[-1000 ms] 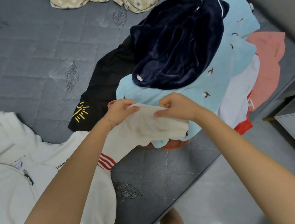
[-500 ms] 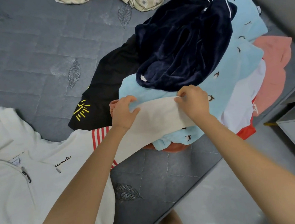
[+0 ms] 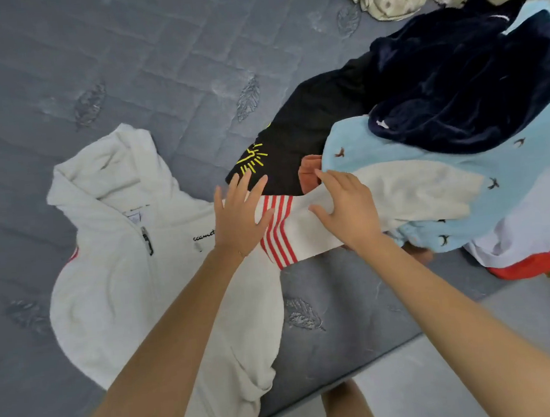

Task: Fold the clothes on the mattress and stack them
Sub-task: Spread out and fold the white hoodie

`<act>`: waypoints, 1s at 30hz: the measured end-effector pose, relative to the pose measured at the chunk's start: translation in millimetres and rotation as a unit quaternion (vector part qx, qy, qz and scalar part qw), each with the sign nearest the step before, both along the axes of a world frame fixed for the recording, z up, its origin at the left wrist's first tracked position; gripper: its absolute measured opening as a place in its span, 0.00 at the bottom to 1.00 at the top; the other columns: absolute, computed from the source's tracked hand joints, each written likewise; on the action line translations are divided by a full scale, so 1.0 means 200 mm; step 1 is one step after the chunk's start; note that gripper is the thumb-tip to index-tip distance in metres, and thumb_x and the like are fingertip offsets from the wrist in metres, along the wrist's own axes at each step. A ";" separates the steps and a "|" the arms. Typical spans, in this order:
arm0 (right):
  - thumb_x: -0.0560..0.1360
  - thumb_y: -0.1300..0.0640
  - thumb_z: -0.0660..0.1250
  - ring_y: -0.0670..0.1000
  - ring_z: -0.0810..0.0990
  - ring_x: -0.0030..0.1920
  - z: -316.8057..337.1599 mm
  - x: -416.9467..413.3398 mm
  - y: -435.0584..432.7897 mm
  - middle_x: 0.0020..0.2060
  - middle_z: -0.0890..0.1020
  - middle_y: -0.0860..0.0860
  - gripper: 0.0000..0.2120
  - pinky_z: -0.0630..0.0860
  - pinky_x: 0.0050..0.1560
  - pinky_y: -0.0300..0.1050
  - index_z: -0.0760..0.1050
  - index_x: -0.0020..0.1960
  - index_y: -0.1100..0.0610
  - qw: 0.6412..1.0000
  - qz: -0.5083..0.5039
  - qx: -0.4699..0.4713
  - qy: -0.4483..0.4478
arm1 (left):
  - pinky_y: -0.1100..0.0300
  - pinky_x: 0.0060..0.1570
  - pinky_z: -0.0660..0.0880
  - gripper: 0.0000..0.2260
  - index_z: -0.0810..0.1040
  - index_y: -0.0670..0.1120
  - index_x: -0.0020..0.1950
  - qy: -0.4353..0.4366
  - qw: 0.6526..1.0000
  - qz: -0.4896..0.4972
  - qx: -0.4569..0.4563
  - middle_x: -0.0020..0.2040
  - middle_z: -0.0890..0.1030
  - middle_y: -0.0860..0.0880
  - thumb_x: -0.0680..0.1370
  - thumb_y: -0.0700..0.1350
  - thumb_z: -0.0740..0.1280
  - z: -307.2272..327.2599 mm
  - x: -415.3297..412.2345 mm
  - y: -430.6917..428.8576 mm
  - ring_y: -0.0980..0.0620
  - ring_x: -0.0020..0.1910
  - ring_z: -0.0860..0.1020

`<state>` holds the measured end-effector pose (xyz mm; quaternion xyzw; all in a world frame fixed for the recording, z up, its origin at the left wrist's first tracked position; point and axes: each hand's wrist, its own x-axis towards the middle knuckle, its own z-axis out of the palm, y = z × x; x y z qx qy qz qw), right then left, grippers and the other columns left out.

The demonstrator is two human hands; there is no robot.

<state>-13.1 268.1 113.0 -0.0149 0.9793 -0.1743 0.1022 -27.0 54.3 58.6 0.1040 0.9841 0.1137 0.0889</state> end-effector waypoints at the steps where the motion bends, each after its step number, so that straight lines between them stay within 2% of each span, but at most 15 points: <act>1: 0.77 0.47 0.67 0.57 0.67 0.72 -0.01 0.02 -0.10 0.72 0.70 0.54 0.29 0.64 0.72 0.54 0.65 0.75 0.53 1.000 0.009 -0.001 -0.005 | 0.42 0.74 0.43 0.29 0.57 0.54 0.78 -0.002 1.000 0.007 -0.006 0.79 0.56 0.47 0.79 0.62 0.57 0.01 0.05 -0.10 0.44 0.78 0.53; 4: 0.78 0.43 0.64 0.57 0.61 0.76 -0.02 0.09 -0.37 0.76 0.65 0.52 0.32 0.58 0.76 0.55 0.59 0.78 0.50 0.999 0.027 0.011 -0.024 | 0.41 0.74 0.43 0.28 0.58 0.54 0.78 -0.002 0.999 0.037 0.000 0.79 0.56 0.47 0.80 0.61 0.58 0.04 0.20 -0.40 0.44 0.78 0.53; 7: 0.78 0.43 0.64 0.58 0.59 0.77 -0.03 0.15 -0.63 0.76 0.64 0.54 0.32 0.56 0.76 0.55 0.59 0.78 0.50 0.997 0.071 0.018 -0.022 | 0.41 0.74 0.47 0.27 0.62 0.52 0.77 0.015 0.997 0.078 0.017 0.78 0.60 0.46 0.80 0.57 0.62 0.06 0.35 -0.68 0.43 0.77 0.56; 10: 0.78 0.43 0.64 0.60 0.59 0.76 -0.05 0.21 -0.87 0.76 0.64 0.55 0.32 0.56 0.75 0.57 0.61 0.78 0.52 0.995 0.094 0.009 -0.022 | 0.43 0.74 0.44 0.27 0.60 0.53 0.77 0.005 0.993 0.116 0.013 0.79 0.58 0.48 0.80 0.57 0.62 0.04 0.48 -0.94 0.45 0.78 0.53; 17: 0.78 0.41 0.63 0.57 0.53 0.79 -0.15 0.30 -1.32 0.79 0.58 0.53 0.34 0.52 0.77 0.58 0.55 0.79 0.48 0.988 0.147 0.012 -0.048 | 0.45 0.75 0.39 0.27 0.54 0.56 0.79 -0.036 0.981 0.191 0.000 0.80 0.51 0.50 0.81 0.59 0.57 -0.05 0.73 -1.39 0.47 0.79 0.47; 21: 0.78 0.41 0.63 0.57 0.51 0.79 -0.20 0.33 -1.52 0.79 0.56 0.53 0.34 0.51 0.77 0.57 0.53 0.79 0.47 0.980 0.190 0.020 -0.063 | 0.45 0.74 0.37 0.28 0.53 0.56 0.79 -0.051 0.970 0.238 0.007 0.80 0.50 0.49 0.81 0.60 0.56 -0.10 0.86 -1.57 0.47 0.79 0.46; 25: 0.78 0.42 0.64 0.57 0.50 0.79 -0.26 0.31 -1.69 0.79 0.56 0.52 0.34 0.50 0.77 0.56 0.54 0.79 0.48 0.971 0.228 0.012 -0.070 | 0.44 0.75 0.39 0.29 0.50 0.55 0.79 -0.073 0.953 0.293 0.011 0.80 0.48 0.48 0.81 0.60 0.55 -0.19 0.96 -1.71 0.46 0.79 0.46; 30: 0.78 0.43 0.64 0.57 0.51 0.79 -0.38 0.27 -1.88 0.79 0.57 0.53 0.34 0.50 0.77 0.56 0.55 0.79 0.48 0.958 0.276 0.018 -0.072 | 0.45 0.75 0.44 0.31 0.50 0.51 0.80 -0.093 0.912 0.390 0.085 0.80 0.51 0.45 0.81 0.58 0.58 -0.31 1.00 -1.81 0.45 0.78 0.50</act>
